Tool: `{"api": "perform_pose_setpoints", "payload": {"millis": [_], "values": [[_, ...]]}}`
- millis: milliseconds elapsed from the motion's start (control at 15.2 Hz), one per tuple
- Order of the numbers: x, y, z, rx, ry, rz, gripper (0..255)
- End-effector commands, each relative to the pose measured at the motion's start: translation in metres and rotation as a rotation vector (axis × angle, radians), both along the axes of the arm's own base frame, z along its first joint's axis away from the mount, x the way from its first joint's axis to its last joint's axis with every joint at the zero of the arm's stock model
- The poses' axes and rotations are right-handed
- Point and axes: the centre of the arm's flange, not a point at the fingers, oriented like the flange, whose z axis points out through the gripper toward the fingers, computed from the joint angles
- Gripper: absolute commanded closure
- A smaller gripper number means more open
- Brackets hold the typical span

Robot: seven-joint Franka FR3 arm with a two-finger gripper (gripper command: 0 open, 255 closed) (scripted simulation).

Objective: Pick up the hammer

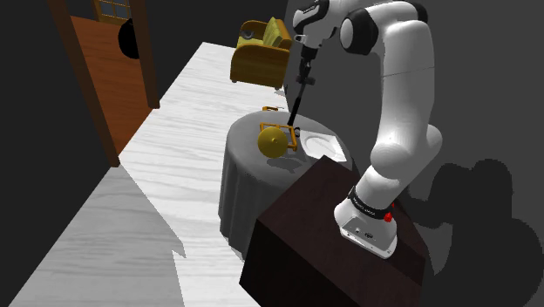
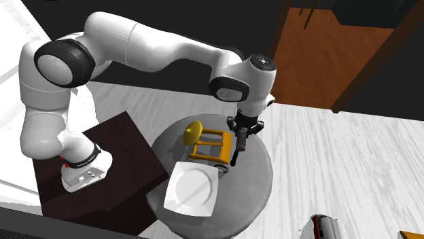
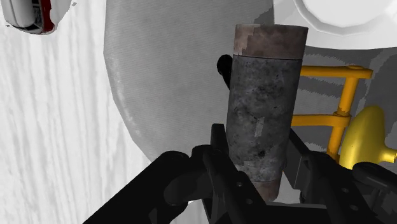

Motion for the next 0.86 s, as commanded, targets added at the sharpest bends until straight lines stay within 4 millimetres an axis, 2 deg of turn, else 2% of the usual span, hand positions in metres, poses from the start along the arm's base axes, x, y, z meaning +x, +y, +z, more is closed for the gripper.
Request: {"api": "perform_pose_setpoints", "payload": {"millis": [0, 660, 792], "values": [[-0.001, 0.0, 0.01, 0.0, 0.0, 0.0, 255], [-0.001, 0.0, 0.063, 0.0, 0.0, 0.0, 255], [-0.001, 0.0, 0.064, 0.0, 0.0, 0.0, 255]]}}
